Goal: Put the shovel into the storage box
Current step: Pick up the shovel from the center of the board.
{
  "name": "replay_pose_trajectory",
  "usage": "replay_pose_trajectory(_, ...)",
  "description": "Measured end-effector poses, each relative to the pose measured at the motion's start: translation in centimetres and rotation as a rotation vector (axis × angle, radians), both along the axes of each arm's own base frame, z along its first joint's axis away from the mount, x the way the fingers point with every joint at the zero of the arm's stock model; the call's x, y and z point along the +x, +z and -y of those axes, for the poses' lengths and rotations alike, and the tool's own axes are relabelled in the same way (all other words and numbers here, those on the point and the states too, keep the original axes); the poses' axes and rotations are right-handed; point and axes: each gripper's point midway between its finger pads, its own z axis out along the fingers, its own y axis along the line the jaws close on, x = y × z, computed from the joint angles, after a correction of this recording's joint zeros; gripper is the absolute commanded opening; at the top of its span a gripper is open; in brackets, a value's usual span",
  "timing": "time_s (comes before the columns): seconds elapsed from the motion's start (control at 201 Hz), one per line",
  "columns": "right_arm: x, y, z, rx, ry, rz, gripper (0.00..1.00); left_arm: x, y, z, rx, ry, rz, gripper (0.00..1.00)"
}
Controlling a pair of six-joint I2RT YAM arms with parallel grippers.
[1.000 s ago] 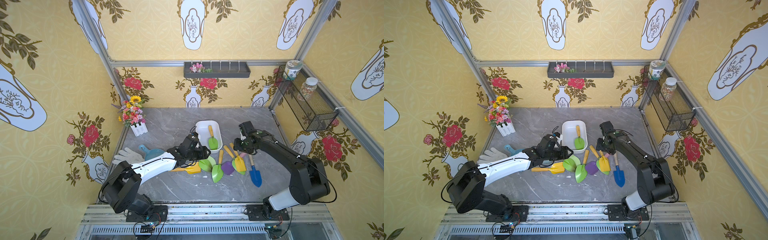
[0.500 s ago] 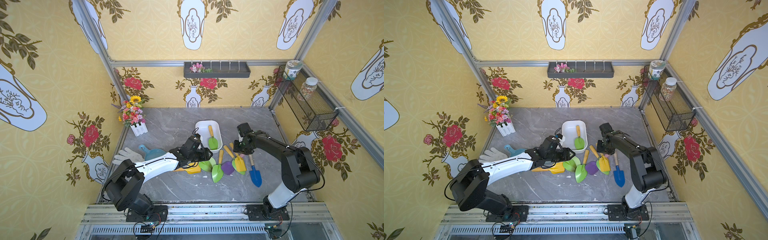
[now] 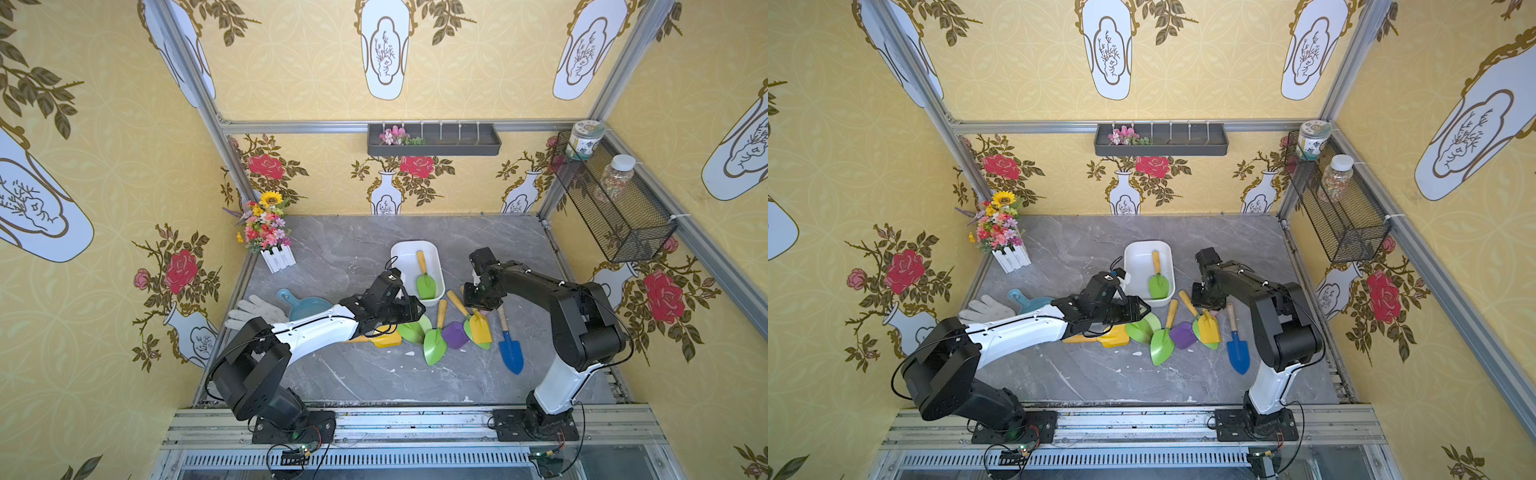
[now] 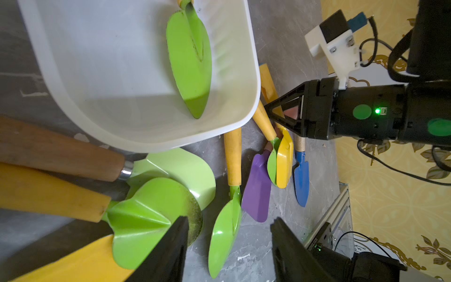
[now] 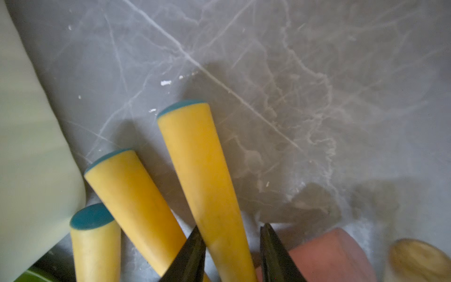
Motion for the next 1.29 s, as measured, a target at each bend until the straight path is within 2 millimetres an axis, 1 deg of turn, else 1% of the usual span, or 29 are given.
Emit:
replay_pose_trajectory(0.249,0.1,0.0,0.0,-0.004,0.018,0.001,0.28,0.0,-0.1,0.0,-0.004,0.002,0.001,0.59)
replay_pose_trajectory(0.393,0.2,0.7,-0.1,-0.002,0.020,0.016,0.25,-0.2,-0.4,-0.2,-0.010,0.012,-0.009,0.59)
replay_pose_trajectory(0.587,0.4,2.7,0.0,-0.005,0.026,0.059,0.24,-0.1,0.2,-0.2,-0.029,0.018,0.003,0.59)
replay_pose_trajectory(0.652,0.2,3.7,0.0,-0.012,0.029,0.071,0.24,-0.1,0.4,-0.3,-0.034,0.023,0.007,0.59)
replay_pose_trajectory(0.787,0.0,6.0,-0.7,-0.012,0.053,0.111,0.24,0.6,1.0,-1.1,-0.051,0.063,0.010,0.59)
replay_pose_trajectory(0.876,0.0,7.6,-1.6,-0.018,0.080,0.135,0.24,0.9,1.1,-1.7,-0.057,0.085,0.007,0.59)
replay_pose_trajectory(1.05,0.6,10.5,-4.5,-0.002,0.146,0.183,0.24,1.7,1.4,-3.3,-0.071,0.139,0.004,0.59)
replay_pose_trajectory(1.215,2.3,12.2,-6.3,-0.005,0.167,0.215,0.24,2.3,2.0,-5.3,-0.086,0.192,0.013,0.59)
replay_pose_trajectory(1.294,3.4,12.9,-7.8,0.004,0.187,0.231,0.24,2.6,2.2,-6.2,-0.094,0.219,0.014,0.59)
